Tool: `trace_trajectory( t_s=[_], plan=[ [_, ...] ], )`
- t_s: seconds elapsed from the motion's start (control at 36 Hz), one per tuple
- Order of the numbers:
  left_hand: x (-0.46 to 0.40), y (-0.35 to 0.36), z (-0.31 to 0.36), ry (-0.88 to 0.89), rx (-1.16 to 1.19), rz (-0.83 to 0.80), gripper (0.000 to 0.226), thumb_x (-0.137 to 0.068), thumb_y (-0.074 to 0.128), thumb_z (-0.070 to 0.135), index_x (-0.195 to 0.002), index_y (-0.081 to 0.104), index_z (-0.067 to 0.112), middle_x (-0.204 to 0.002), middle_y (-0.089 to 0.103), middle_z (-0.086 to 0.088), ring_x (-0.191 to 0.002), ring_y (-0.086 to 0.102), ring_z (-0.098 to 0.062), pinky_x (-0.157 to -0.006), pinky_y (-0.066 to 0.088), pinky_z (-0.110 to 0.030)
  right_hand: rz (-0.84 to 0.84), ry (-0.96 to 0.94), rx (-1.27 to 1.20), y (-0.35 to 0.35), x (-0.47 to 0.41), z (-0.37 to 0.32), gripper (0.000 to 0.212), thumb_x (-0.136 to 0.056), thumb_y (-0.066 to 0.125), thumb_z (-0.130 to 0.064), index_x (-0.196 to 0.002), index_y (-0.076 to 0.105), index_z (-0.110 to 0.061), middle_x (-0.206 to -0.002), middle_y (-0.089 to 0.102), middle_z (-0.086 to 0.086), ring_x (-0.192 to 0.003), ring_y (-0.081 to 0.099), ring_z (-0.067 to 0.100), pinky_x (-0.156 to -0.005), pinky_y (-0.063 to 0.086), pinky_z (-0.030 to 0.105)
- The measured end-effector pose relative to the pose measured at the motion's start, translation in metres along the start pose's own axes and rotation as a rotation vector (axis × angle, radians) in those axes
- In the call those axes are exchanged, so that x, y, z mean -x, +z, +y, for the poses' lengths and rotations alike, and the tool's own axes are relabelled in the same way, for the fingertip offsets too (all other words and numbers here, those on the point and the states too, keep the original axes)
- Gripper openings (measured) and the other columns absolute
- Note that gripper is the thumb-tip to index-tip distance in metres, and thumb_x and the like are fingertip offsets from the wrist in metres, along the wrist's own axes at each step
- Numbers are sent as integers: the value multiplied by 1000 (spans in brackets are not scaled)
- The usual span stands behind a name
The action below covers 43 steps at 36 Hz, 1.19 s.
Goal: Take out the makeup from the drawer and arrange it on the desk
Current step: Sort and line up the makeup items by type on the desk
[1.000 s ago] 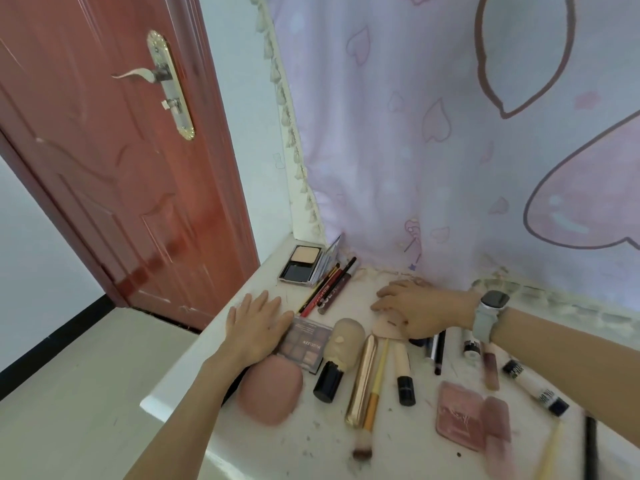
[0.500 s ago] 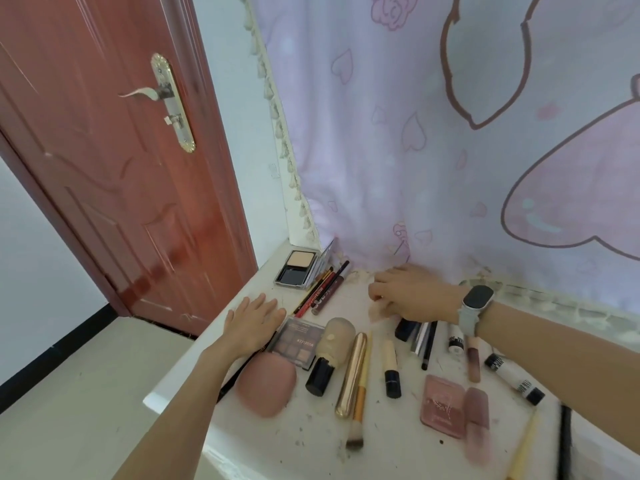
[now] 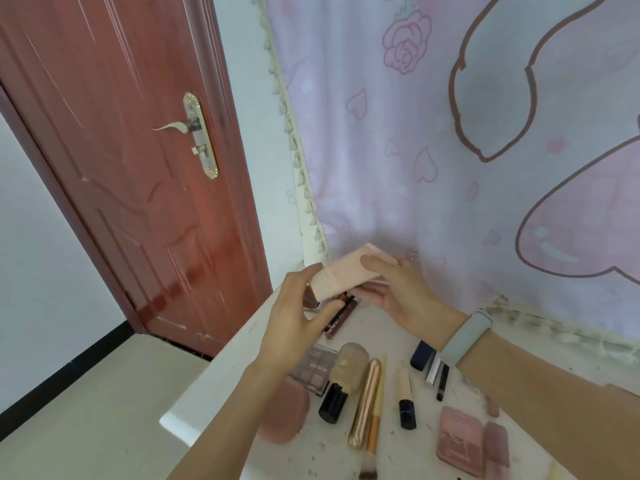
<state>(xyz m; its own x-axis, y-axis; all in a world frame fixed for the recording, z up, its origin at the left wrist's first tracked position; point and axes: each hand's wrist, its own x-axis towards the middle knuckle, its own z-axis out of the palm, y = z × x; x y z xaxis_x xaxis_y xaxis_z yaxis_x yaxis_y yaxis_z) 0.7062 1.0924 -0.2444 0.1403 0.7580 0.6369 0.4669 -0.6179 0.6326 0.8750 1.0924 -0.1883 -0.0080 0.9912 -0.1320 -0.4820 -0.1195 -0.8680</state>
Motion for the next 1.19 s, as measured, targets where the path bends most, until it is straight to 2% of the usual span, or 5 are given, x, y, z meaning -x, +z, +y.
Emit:
trace_trajectory(
  t_s=[0.14, 0.31, 0.58, 0.89, 1.19],
  plan=[
    [5, -8, -7, 155, -303, 109, 46, -89, 48, 48, -108, 59, 7, -82, 53, 9, -64, 45, -3, -57, 40, -17, -27, 202, -30, -1, 3, 5, 34, -84, 67, -8, -115, 55, -1, -103, 62, 21, -72, 69, 24, -56, 56, 27],
    [6, -11, -3, -255, -67, 207, 63, -96, 25, 53, -60, 46, 5, -47, 39, 2, -44, 33, -8, -44, 28, -19, -133, 90, 212, 4, 1, 12, 23, -85, 66, -11, -106, 58, -13, -89, 68, 9, -69, 69, 18, -53, 53, 25],
    [-3, -50, -49, -968, 488, 133, 28, -97, 40, 34, -85, 53, 13, -47, 42, 2, -37, 36, -11, -40, 30, -18, -61, -144, 640, -8, -19, 24, 15, -84, 64, -7, -96, 61, -16, -99, 64, 8, -75, 61, 13, -57, 53, 17],
    [37, -66, -101, -771, -3, 54, 28, -98, 41, 35, -92, 59, 15, -88, 67, 2, -89, 61, -20, -79, 46, -35, 86, 133, 371, 20, -55, 80, 9, -86, 56, 4, -90, 53, -4, -99, 53, 10, -89, 58, 26, -55, 57, 26],
    [58, -64, -104, -668, -4, 112, 27, -96, 43, 40, -89, 63, 24, -77, 61, 9, -73, 56, -9, -68, 43, -25, -65, -469, 1079, 65, -95, 70, 10, -87, 56, -19, -95, 50, -20, -94, 57, -4, -83, 56, 17, -69, 44, 30]
  ],
)
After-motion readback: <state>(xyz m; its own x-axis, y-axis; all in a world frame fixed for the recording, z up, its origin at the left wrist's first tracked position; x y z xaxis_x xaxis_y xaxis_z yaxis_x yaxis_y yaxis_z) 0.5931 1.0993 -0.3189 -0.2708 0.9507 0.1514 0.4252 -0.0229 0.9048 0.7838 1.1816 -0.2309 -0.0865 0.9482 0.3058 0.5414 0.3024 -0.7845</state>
